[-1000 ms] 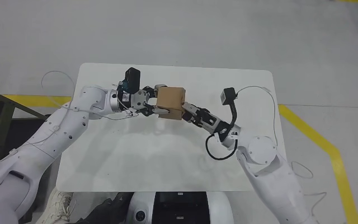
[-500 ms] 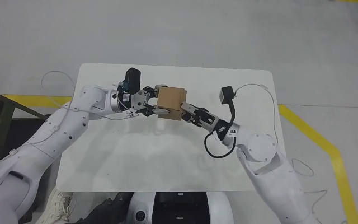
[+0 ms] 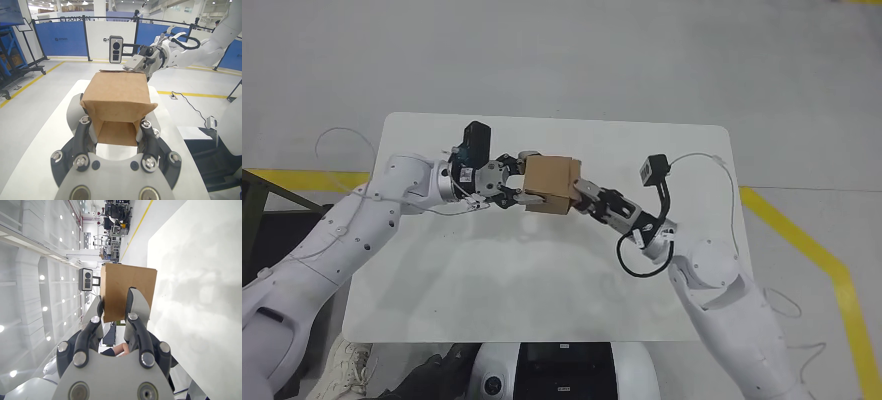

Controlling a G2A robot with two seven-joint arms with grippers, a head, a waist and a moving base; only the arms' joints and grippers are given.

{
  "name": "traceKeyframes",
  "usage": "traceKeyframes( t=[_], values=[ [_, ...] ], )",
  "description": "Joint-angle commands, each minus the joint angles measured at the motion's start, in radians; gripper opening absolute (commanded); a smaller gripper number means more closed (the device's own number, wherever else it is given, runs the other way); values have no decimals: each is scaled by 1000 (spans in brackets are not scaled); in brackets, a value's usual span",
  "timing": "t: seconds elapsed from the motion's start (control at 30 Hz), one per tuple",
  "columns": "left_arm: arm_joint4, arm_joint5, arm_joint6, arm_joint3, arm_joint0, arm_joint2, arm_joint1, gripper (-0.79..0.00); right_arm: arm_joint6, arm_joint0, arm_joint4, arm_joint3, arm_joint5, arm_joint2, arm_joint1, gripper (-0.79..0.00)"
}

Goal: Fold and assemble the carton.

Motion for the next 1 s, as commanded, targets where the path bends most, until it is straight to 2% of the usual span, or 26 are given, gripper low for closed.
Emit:
traceKeyframes(
  t=[0.0, 0.3, 0.57, 0.97],
  values=[
    [1, 0, 4, 0, 1, -1, 0, -785, 5, -2, 13, 7, -10, 1, 0, -576],
    [10, 0, 19, 2, 6, -5, 1, -785, 9, -5, 52, 36, -43, -5, -3, -579],
    [11, 0, 9, 1, 3, -2, -1, -785, -13, -5, 1, 8, -40, -22, -4, -585],
    [5, 0, 1, 7, -6, 6, -5, -785, -77, -13, -43, -27, -23, -35, -7, -646]
  ],
)
